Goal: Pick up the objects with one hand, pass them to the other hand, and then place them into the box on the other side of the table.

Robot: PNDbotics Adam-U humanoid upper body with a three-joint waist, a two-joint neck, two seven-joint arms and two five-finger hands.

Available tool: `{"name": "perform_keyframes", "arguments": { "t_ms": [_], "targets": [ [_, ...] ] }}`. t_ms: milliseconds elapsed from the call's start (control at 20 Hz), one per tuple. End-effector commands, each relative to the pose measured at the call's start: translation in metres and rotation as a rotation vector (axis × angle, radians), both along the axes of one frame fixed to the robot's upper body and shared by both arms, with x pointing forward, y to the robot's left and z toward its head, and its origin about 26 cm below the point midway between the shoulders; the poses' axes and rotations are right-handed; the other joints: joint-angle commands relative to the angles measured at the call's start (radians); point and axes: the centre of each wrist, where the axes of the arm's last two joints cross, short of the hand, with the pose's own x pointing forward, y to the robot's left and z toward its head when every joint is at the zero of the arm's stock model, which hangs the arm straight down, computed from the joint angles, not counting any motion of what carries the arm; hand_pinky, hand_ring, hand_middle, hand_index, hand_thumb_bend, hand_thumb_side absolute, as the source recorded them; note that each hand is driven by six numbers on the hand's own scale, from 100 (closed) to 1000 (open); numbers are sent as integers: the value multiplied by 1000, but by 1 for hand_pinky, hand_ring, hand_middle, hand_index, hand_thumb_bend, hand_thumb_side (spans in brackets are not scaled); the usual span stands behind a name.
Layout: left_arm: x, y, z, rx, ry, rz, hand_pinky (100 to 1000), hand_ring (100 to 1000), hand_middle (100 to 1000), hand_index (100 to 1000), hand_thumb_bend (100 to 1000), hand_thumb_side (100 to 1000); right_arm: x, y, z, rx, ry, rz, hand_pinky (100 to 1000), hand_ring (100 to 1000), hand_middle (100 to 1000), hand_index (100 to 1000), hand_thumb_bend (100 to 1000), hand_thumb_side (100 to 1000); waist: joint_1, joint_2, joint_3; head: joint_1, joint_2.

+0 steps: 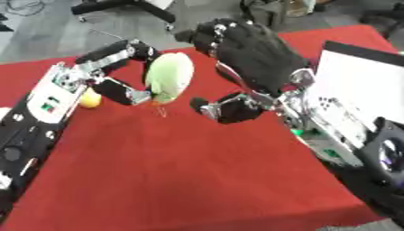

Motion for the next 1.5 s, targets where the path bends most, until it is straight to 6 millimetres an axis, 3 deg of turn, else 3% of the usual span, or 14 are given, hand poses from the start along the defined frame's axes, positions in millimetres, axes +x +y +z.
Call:
{"name": "perform_keyframes", "arguments": {
  "t_ms": [50,550,1500],
  "targets": [
    [-1,-11,20,252,-273,-374,631,356,303,550,100,247,-5,2,8,14,-31,19,253,728,625,897,468,299,-3,-10,-1,1,-3],
    [-4,-27,16,247,-272,-417,635,357,304,552,100,253,-5,3,6,16,-17,18,231,721,612,878,464,299,-2,-8,-1,-4,-3],
    [-8,-30,16,232,-265,-442,637,357,303,561,100,255,-5,-2,-3,10,36,-59,190,713,603,860,464,301,0,-8,-3,-9,-3]
  ]
}}
